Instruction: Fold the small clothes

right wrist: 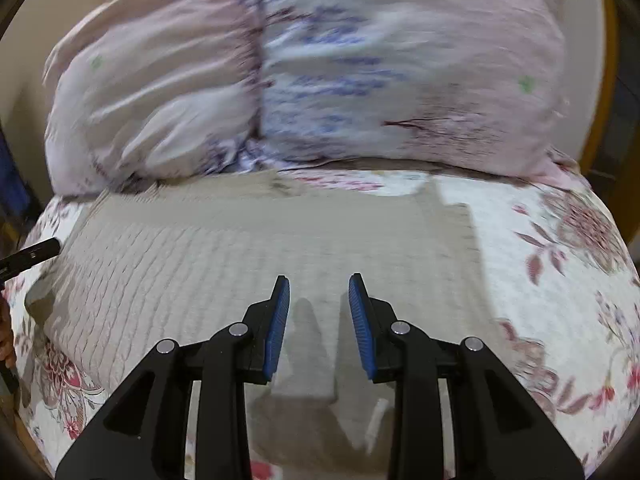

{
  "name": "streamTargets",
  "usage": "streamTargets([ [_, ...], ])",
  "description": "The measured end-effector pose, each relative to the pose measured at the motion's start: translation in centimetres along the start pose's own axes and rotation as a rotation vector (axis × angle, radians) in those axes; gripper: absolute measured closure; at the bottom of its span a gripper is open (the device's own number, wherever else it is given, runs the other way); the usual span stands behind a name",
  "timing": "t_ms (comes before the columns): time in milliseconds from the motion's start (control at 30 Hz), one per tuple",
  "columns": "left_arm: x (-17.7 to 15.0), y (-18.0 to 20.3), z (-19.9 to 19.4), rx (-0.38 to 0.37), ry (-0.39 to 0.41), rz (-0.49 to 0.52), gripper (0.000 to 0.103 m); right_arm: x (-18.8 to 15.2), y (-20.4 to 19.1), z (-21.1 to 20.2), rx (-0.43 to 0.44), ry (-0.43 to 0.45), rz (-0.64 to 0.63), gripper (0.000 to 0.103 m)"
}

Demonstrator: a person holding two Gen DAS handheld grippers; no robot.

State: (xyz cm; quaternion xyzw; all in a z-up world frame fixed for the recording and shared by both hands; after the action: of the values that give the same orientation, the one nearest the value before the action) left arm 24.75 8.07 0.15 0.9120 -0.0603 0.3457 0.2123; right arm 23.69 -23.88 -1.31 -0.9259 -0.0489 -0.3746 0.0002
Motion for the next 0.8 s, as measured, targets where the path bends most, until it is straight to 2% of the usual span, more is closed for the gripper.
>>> streamTargets([
  [67,-0.7,-0.3,1.3,0.018,-0.039,-0.003,0.06,-0.9,-0.5,1.8,-0.031,-0.055,-0.037,0.07],
  [200,-1.3,-0.3,2.1,0.046,-0.042,0.034,0.055,-1.0,-0.8,2.4,-0.058,-0.039,-0.048,0.069],
  [300,-1.1,-0.5,1.7,0.011,-0.039,-0.003,0.05,-1.2,-0.7,2.6,-0.056,-0.052,-0.034,0.068],
  [400,-0.4,-2.2,-0.3,-0.062,0.016,-0.114,0.044,-1.4,-0.3,1.7,-0.035,-0.039,0.018,0.067],
  [467,0.4,-4.4,-2.1,-0.073,0.081,-0.197,0.038,-1.3,-0.3,1.2,0.007,-0.021,0.057,0.067],
  [533,0.8,-6.5,-2.8,-0.066,0.099,-0.272,0.038,-1.0,-1.0,0.8,0.041,-0.005,0.067,0.067],
  [633,0.6,-8.3,-2.4,-0.097,0.07,-0.372,0.038,-0.8,-3.2,0.7,0.068,0.007,0.02,0.067],
  [800,-0.2,-9.5,-1.1,-0.144,0.025,-0.483,0.038,-1.0,-7.2,1.5,0.118,-0.013,-0.042,0.067],
])
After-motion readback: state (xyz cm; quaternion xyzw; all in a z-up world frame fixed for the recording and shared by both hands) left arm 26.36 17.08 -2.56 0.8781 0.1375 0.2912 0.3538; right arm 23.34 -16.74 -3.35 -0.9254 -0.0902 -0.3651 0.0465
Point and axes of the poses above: each gripper's, at about its wrist camera, not at the fingertips, and z roughly the way its jaws point, y to its right, x to its top, the point moved 5 cm from there along z, roughly the way its jaws point, and after that the axes turned 4 degrees about -x, right-handed, at the moved point
